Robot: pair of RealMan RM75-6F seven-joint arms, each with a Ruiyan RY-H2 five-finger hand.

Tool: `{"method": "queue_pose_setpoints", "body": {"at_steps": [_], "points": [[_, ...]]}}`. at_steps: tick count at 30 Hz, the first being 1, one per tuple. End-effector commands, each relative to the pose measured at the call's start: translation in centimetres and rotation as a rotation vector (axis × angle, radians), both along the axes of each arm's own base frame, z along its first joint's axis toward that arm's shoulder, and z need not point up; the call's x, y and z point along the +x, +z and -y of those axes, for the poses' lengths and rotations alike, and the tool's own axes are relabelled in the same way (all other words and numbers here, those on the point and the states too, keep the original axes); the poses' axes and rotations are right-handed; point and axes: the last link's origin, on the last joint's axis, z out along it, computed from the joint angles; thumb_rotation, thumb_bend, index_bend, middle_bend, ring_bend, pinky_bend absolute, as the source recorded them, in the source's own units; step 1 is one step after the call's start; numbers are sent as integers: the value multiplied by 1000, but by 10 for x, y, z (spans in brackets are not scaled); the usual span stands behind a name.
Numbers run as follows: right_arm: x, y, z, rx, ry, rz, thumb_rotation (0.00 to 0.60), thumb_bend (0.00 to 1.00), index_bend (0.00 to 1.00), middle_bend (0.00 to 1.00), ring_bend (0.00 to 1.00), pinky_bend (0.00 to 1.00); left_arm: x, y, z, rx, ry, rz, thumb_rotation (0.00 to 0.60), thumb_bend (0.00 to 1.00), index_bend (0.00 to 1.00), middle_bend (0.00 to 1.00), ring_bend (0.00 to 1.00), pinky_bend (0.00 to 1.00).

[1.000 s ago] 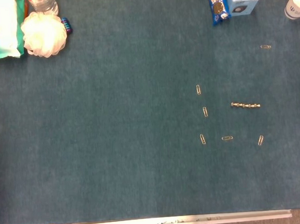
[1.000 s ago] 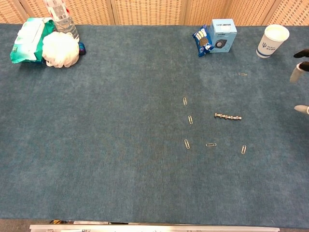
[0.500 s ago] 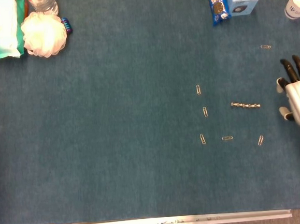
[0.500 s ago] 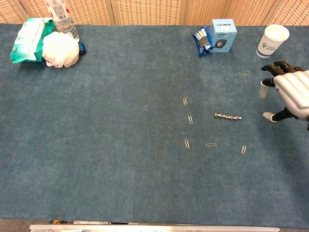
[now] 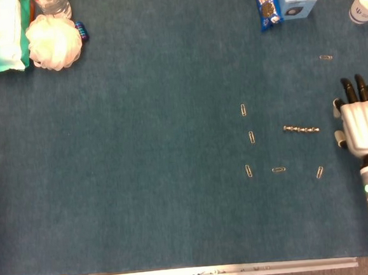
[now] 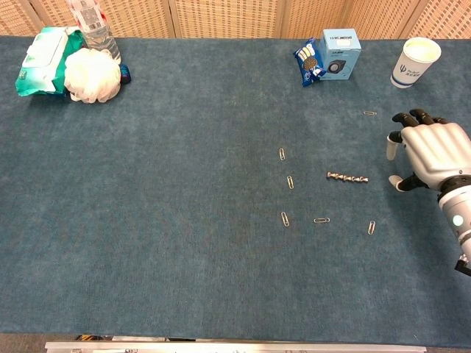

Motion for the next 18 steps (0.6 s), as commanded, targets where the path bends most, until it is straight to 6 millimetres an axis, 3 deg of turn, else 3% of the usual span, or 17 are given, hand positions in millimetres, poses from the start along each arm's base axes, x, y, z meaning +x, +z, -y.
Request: {"method": "queue_pose_setpoints", "body": {"at_steps": [1, 18], "points": [[2, -4, 2, 12, -6, 1, 600, 229, 503, 134, 4, 175, 0, 0, 0, -2, 1, -2, 600, 194, 486, 368, 255, 416], [12, -22, 6, 94, -9, -30, 600, 231, 506, 134, 3, 175, -1, 0, -1, -5, 10, -2, 600, 195, 485, 368, 255, 416]]}}
